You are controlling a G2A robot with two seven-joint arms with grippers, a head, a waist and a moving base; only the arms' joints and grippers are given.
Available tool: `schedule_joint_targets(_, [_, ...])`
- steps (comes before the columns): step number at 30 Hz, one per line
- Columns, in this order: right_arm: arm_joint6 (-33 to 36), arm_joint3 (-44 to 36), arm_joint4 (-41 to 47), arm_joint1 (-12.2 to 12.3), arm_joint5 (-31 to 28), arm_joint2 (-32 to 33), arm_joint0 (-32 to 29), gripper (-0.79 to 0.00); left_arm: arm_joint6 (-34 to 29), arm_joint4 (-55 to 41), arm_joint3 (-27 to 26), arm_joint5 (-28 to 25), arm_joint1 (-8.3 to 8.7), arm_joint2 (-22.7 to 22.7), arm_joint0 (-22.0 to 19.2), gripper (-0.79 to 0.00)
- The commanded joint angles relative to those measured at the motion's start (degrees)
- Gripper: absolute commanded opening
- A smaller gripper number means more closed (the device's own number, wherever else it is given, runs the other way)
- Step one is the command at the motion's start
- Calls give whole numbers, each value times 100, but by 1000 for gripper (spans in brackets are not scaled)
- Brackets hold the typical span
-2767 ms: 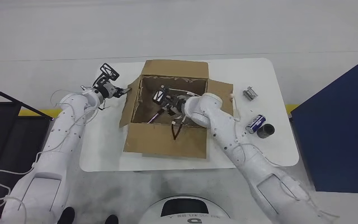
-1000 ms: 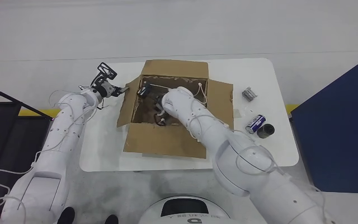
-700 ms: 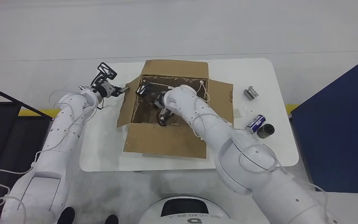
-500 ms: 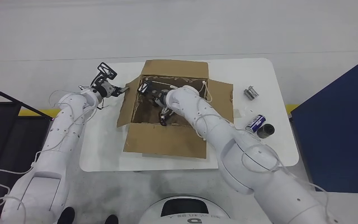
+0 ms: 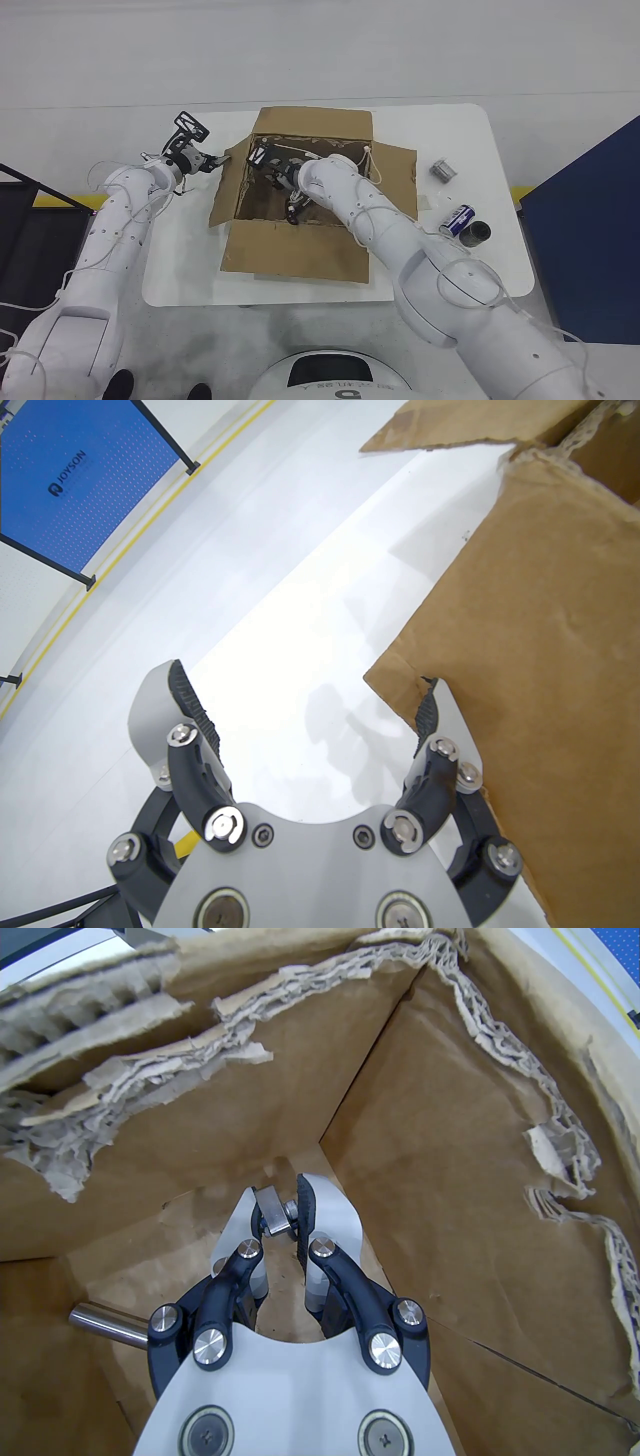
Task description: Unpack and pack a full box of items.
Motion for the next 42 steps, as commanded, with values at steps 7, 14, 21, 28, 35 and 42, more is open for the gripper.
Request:
schedule_joint_targets(7, [-1132,-30,18,364,-512,267,-100,-785,0,0,0,0,0,0,0,0])
schedule_joint_targets(14, [-2075,-756,-392,892,-981,466,-444,-785,0,0,0,0,0,0,0,0])
schedule_joint_targets(21, [-1362,-3227,-941,1592,-835,1076,-1468,-785,0,0,0,0,0,0,0,0])
schedule_joint_targets(28, [155,-6539,-1533,2149,-558,2006,-3132,-785,0,0,0,0,0,0,0,0])
schedule_joint_targets(35, [249,-7233,-1626,2259,-374,2318,-3611,-785,0,0,0,0,0,0,0,0])
schedule_joint_targets(42, [-156,-7015,-1096,2297,-410,2707,-3649,-785,0,0,0,0,0,0,0,0])
